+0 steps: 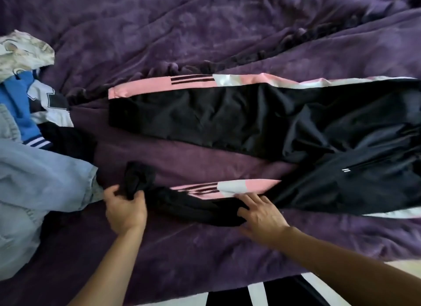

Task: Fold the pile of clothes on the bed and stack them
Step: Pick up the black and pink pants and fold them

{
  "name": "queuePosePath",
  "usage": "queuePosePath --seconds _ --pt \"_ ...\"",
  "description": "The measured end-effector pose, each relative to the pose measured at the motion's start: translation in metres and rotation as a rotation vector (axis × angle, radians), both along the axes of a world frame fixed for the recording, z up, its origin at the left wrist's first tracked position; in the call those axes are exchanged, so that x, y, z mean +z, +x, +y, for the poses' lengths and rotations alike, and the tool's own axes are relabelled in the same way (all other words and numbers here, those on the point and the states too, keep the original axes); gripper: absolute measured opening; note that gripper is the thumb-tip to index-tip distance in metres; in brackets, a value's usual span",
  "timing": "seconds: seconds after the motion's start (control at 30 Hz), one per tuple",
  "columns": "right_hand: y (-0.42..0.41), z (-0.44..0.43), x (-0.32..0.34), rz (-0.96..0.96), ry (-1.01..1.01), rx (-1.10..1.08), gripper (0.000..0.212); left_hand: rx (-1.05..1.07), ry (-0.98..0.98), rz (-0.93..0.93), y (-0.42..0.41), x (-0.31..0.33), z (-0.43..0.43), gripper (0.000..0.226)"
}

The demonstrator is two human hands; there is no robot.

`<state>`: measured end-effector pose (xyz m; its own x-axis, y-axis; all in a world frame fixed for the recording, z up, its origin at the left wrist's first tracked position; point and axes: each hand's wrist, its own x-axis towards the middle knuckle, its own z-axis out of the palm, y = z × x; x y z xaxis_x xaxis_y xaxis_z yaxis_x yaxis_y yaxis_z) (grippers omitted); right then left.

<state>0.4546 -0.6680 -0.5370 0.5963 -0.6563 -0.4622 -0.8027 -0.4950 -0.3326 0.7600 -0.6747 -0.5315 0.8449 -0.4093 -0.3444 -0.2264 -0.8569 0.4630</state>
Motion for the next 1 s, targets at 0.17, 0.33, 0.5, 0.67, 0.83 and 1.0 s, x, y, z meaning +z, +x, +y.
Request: queuePosePath --seconds 0.17,0.33,0.5,0.67,0.83,1.0 --pt "-0.074 0.039 0.006 0.117 -0.024 -0.197 0.059 -0.817 -0.017 -0.307 -0.061 0.009 0.055 0.056" --pt "-0.109 0.009 0.008 0.147 -0.077 -0.332 0.080 -1.436 0.359 -0.239 -0.110 -0.002 0.038 0.059" --pt "-0.129 -0.019 -0.008 0.100 -0.045 -0.243 0.043 -1.349 0.348 -0.095 -0.119 0.003 0.034 0.017" --pt "-0.137 -0.043 0.013 0.025 0.205 -0.297 0.035 -1.161 0.444 0.200 -0.082 0.037 0.043 0.029" --pt "-0.128 -0.081 0.021 -0.014 0.093 -0.240 0.028 -1.008 0.455 0.236 -0.046 0.048 0.034 0.058" --pt "-0.094 -0.130 0.012 -0.025 -0.177 -0.508 0.026 -0.924 0.334 -0.062 -0.002 0.040 0.009 0.041"
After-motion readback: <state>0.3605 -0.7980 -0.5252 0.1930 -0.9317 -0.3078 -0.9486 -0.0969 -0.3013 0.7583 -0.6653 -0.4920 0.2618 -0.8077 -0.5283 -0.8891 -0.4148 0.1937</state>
